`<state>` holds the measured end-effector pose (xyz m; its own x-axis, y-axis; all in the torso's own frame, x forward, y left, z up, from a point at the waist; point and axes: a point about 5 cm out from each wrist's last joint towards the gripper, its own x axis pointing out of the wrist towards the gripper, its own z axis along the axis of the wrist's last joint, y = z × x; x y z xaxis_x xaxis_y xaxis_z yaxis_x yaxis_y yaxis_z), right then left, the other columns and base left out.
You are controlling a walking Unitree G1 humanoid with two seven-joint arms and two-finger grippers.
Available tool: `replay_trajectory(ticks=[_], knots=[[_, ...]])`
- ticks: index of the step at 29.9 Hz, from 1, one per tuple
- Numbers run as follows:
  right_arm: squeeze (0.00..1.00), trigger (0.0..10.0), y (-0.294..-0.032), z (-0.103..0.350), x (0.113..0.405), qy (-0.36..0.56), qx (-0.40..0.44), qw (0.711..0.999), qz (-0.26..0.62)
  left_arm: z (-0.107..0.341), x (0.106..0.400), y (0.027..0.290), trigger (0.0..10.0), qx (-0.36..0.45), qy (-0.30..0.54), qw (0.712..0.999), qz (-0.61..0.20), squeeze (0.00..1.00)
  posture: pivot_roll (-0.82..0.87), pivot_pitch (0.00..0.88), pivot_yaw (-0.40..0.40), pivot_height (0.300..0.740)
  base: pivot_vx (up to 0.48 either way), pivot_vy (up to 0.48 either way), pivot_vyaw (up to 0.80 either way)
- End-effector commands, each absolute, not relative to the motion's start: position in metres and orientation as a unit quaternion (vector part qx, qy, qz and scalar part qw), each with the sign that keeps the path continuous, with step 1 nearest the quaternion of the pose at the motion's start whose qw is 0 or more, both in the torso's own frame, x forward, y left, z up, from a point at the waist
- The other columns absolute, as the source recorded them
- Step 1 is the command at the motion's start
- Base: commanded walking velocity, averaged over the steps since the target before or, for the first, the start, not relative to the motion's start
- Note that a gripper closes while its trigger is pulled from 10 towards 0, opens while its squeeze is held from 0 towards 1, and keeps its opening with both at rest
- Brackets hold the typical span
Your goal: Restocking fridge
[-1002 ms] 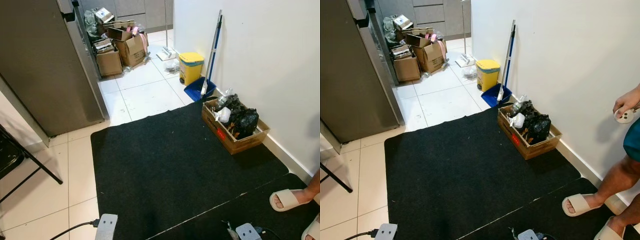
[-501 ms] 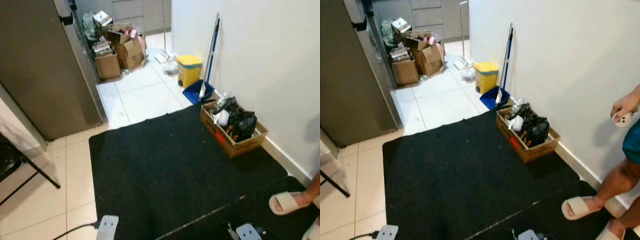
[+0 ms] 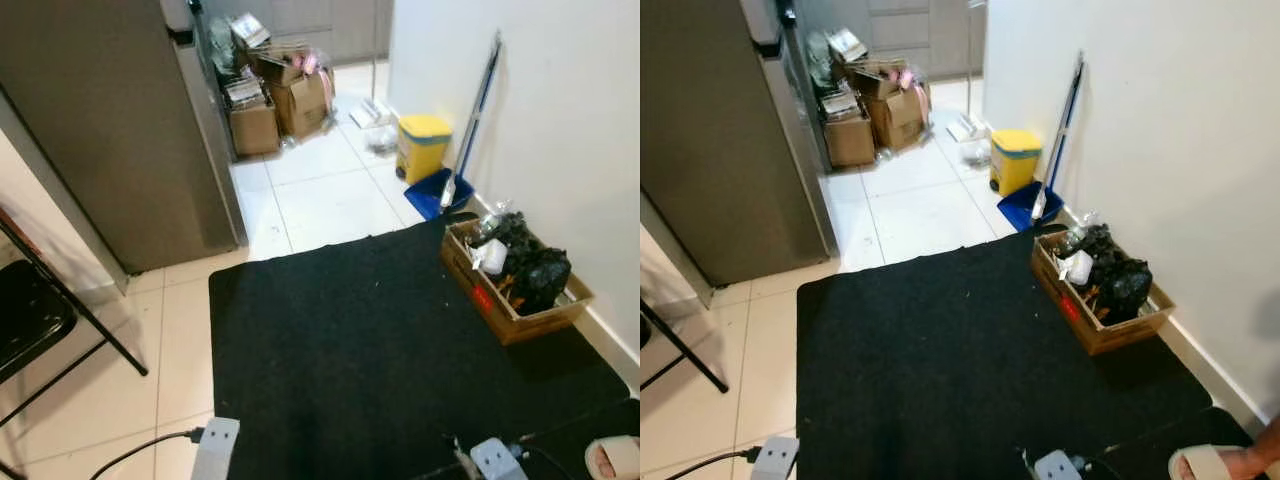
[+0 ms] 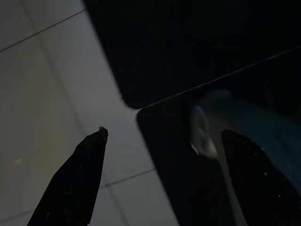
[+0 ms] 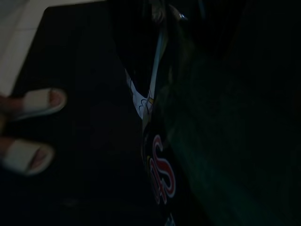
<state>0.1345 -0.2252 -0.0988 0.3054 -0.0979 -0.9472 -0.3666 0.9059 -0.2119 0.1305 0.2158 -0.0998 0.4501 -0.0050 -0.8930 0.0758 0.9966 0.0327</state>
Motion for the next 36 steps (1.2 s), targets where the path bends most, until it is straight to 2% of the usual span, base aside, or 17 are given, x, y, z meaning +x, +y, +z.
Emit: replay_trajectory(ticks=[1, 25, 36], knots=[[0.00, 10.0, -0.2208, -0.0997, 0.1348, 0.583, -0.195, 0.783, 0.091, -0.1009, 0.1269, 0.2167, 10.0, 0.038, 0.532, 0.845, -0.027, 0.00, -0.02, 0.000, -0.013, 0.740, 0.285, 0.000, 0.00], [0.00, 10.0, -0.2203, -0.0975, 0.1414, 0.579, -0.192, 0.788, 0.091, -0.1001, 0.1301, 0.2157, 10.0, 0.038, 0.529, 0.847, -0.028, 0.00, -0.03, 0.000, -0.011, 0.740, 0.278, 0.000, 0.00], [0.00, 10.0, -0.2194, -0.0972, 0.1427, 0.578, -0.190, 0.788, 0.093, -0.1000, 0.1305, 0.2164, 10.0, 0.034, 0.529, 0.848, -0.020, 0.00, -0.03, 0.000, -0.010, 0.740, 0.000, 0.000, 0.00]])
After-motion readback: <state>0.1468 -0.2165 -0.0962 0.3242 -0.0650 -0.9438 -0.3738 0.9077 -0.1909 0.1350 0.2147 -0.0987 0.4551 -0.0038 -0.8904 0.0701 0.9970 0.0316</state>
